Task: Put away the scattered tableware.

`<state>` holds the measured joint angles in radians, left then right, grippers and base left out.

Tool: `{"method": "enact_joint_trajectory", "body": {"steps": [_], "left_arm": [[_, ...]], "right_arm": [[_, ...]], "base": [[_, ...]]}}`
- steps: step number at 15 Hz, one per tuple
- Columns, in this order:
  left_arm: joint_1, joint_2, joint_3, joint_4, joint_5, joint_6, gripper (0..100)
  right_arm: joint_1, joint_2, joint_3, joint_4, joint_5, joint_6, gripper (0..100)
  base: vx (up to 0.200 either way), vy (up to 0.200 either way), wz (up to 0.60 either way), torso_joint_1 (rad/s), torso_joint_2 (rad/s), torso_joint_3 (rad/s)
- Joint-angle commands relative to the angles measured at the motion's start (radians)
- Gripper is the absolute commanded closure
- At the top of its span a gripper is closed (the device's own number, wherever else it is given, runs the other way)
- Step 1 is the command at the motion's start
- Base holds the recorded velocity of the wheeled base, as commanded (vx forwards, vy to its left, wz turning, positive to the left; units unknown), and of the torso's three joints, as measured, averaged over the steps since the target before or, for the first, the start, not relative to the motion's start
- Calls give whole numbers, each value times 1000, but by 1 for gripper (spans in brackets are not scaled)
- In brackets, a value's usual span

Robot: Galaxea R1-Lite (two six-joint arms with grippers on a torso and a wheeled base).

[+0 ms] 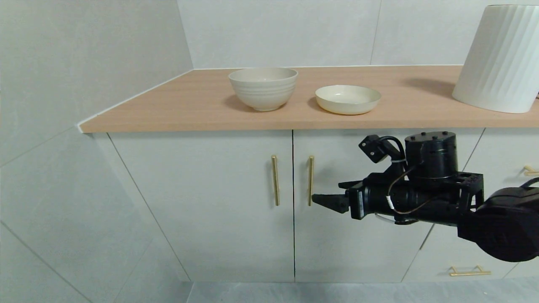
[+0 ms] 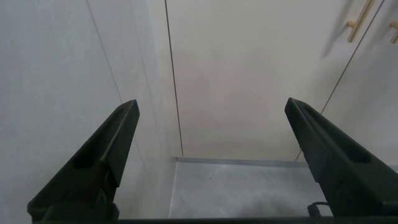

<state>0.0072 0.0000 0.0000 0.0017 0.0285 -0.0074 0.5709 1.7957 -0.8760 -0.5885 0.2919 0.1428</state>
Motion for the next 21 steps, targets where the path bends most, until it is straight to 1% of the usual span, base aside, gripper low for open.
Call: {"method": "enact_joint_trajectory", "body": {"steps": [1,5,8,10,12,17,21], "left_arm": [[0,2,0,0,1,0,0],[0,2,0,0,1,0,0],[0,2,0,0,1,0,0],[0,2,0,0,1,0,0],[0,2,0,0,1,0,0],[0,2,0,0,1,0,0],[0,2,0,0,1,0,0]], "right_arm": [[27,73,-38,-14,-7,11,0],[44,126,-34,-134,-13,34,0],[46,166,-51,-155,-14,54,0],[46,189,-63,-194,-14,70,0],[46,217,-67,-235,-39,70,0],[52,249,-109,-264,-54,81,0],[80,283,-138,-292,-65,130,0]], "base": [[0,0,0,0,0,0],[0,0,0,0,0,0],[0,0,0,0,0,0],[0,0,0,0,0,0],[0,0,0,0,0,0],[0,0,0,0,0,0],[0,0,0,0,0,0]]}}
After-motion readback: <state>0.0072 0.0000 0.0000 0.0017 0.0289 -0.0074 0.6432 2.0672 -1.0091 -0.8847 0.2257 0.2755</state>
